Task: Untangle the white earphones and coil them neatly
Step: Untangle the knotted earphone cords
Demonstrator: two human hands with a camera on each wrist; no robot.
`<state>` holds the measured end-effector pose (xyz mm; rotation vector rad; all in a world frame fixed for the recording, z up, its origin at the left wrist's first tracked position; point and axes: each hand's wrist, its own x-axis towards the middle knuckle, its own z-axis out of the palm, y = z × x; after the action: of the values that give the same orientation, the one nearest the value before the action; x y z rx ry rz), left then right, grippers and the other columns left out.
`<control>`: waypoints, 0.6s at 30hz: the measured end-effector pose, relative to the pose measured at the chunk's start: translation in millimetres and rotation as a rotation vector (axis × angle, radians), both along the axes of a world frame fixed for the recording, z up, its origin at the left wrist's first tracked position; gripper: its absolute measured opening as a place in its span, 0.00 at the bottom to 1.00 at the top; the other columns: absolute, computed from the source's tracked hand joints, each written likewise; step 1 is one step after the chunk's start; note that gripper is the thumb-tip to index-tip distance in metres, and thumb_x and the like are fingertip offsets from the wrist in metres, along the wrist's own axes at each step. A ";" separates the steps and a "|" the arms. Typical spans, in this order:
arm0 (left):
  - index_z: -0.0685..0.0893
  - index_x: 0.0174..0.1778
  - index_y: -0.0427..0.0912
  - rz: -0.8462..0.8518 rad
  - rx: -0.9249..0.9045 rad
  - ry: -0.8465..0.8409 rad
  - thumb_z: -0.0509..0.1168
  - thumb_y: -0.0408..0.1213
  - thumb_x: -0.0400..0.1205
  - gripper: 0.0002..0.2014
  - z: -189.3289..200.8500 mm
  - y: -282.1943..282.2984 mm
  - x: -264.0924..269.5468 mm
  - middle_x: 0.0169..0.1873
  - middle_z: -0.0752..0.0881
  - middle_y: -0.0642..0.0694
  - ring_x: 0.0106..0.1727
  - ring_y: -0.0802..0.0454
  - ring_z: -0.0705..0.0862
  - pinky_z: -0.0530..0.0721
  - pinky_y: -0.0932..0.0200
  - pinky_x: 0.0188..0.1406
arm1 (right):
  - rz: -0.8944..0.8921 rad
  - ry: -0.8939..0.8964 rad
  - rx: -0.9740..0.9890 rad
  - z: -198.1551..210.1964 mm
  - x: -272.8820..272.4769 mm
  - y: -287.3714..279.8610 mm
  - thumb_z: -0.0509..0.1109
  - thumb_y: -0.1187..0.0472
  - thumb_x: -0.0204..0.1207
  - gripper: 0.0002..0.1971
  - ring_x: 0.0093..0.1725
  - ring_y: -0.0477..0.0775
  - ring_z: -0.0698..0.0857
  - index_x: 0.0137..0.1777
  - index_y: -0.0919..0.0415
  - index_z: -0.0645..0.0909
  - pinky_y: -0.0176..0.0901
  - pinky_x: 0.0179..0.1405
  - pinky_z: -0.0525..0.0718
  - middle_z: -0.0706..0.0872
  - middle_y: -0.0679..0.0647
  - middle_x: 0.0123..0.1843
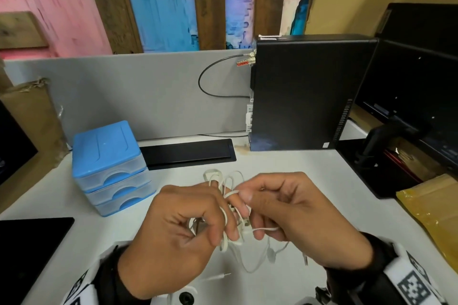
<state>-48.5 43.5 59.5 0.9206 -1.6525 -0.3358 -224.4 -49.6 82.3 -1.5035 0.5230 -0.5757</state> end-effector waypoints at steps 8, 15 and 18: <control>0.80 0.30 0.45 -0.010 0.263 0.125 0.63 0.23 0.74 0.12 -0.8 -1.9 -4.5 0.35 0.90 0.49 0.41 0.44 0.89 0.88 0.40 0.46 | -0.523 0.083 -0.867 -14.5 -3.9 -12.1 0.74 0.60 0.74 0.05 0.36 0.49 0.80 0.38 0.50 0.87 0.36 0.32 0.77 0.81 0.45 0.35; 0.82 0.32 0.44 -0.131 0.380 0.398 0.63 0.15 0.72 0.17 -1.4 -8.0 3.3 0.37 0.88 0.41 0.39 0.47 0.86 0.83 0.55 0.33 | -0.274 -0.307 0.097 2.1 -1.3 -19.1 0.71 0.67 0.76 0.02 0.33 0.60 0.88 0.44 0.66 0.82 0.55 0.51 0.87 0.83 0.61 0.28; 0.82 0.32 0.42 -0.202 0.402 0.546 0.70 0.25 0.69 0.08 1.8 -10.0 7.9 0.36 0.87 0.38 0.36 0.46 0.85 0.84 0.56 0.31 | -0.249 -0.200 -0.082 0.4 -7.9 -25.7 0.76 0.57 0.77 0.12 0.23 0.51 0.71 0.37 0.64 0.84 0.42 0.37 0.83 0.67 0.58 0.21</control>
<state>-40.6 33.5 61.3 0.8526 -1.1855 -0.9943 -232.3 -75.3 82.7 -1.4485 0.5393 -0.9409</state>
